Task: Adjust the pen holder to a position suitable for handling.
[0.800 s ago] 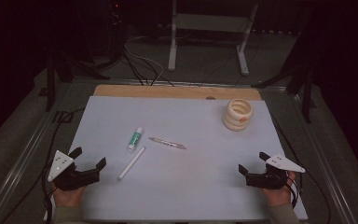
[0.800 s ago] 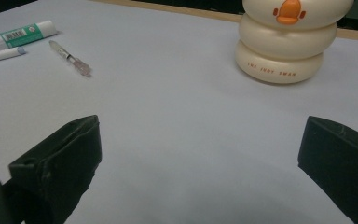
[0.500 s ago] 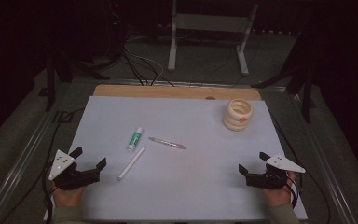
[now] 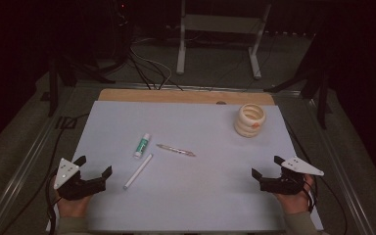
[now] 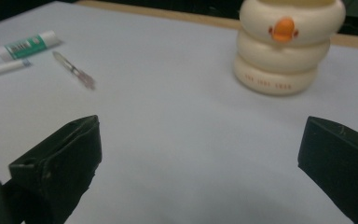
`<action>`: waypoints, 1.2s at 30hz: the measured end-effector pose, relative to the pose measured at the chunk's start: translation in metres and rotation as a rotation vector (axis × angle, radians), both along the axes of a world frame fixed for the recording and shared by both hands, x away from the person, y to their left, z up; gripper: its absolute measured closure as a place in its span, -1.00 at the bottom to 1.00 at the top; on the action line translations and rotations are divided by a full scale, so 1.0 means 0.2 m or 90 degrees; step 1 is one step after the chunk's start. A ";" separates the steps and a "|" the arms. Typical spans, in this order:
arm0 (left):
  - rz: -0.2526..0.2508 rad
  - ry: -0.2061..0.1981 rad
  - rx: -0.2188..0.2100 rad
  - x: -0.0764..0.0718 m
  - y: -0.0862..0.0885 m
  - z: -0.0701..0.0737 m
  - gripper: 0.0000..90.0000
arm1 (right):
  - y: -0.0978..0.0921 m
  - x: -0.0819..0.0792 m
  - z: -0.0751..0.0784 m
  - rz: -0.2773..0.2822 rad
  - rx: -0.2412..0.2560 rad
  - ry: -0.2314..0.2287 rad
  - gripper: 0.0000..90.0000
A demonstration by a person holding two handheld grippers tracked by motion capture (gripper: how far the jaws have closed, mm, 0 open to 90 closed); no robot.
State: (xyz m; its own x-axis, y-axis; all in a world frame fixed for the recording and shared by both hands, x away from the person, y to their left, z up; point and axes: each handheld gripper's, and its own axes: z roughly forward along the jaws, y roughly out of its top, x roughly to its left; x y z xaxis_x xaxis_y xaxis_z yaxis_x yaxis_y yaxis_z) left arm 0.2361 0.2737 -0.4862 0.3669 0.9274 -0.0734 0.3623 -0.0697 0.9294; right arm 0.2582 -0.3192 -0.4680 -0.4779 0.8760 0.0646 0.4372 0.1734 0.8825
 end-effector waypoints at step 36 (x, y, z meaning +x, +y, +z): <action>0.010 0.007 -0.005 0.01 0.00 -0.03 -0.97 | 0.00 0.61 0.39 -0.059 0.004 0.010 -1.00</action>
